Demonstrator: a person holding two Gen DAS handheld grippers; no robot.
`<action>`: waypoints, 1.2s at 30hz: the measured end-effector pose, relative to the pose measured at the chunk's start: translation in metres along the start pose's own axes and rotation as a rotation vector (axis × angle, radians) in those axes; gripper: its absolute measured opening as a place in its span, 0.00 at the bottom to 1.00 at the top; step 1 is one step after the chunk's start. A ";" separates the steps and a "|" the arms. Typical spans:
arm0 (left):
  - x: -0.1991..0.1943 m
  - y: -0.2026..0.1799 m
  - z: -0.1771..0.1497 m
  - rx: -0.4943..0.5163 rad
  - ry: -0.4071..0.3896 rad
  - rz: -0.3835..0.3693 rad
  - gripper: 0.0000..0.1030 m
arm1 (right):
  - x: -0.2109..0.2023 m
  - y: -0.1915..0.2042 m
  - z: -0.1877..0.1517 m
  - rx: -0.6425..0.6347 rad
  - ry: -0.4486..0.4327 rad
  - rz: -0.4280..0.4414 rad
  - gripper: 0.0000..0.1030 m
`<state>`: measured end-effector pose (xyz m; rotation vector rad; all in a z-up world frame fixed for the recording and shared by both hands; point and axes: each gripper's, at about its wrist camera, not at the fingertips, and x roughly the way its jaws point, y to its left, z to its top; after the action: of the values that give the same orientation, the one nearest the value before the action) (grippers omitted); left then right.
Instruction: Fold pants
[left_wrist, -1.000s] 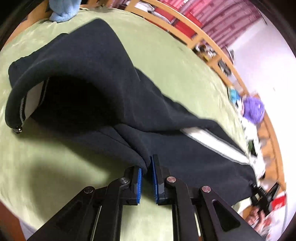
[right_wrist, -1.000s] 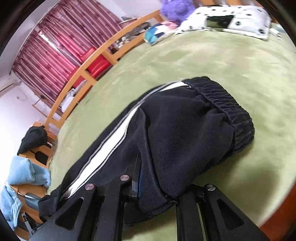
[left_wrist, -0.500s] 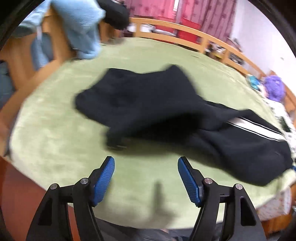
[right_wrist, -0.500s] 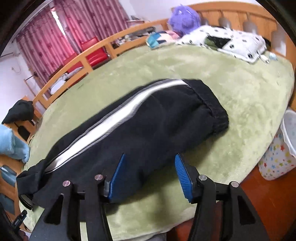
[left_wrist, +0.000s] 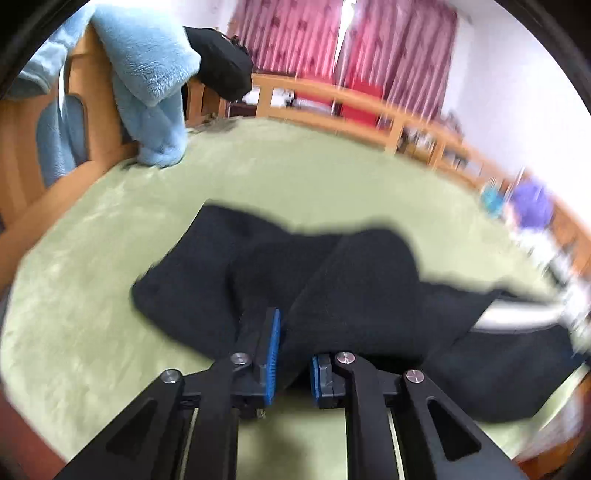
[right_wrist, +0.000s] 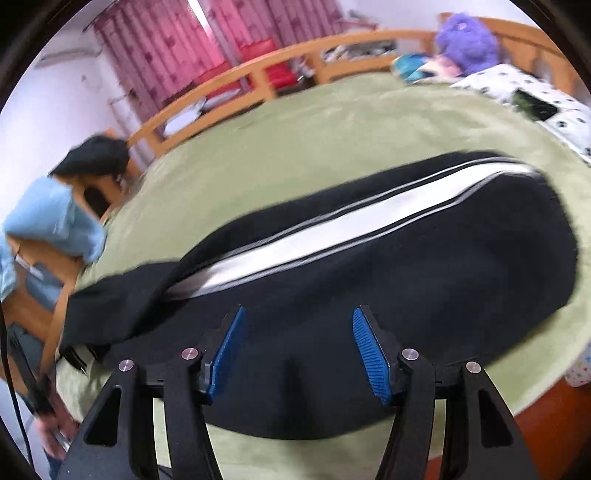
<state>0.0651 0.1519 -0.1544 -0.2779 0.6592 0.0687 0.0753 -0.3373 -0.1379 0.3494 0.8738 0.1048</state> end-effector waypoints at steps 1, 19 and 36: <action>0.000 0.000 0.015 -0.012 -0.010 -0.025 0.11 | 0.010 0.013 -0.003 -0.022 0.019 0.006 0.58; 0.147 -0.071 0.096 -0.024 0.174 -0.077 0.65 | 0.106 0.077 -0.011 0.012 0.182 0.154 0.58; 0.134 -0.028 0.088 -0.074 0.139 -0.202 0.14 | 0.112 0.070 -0.007 -0.014 0.177 0.174 0.58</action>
<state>0.2273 0.1457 -0.1632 -0.4221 0.7641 -0.1204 0.1453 -0.2434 -0.2006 0.4068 1.0163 0.3062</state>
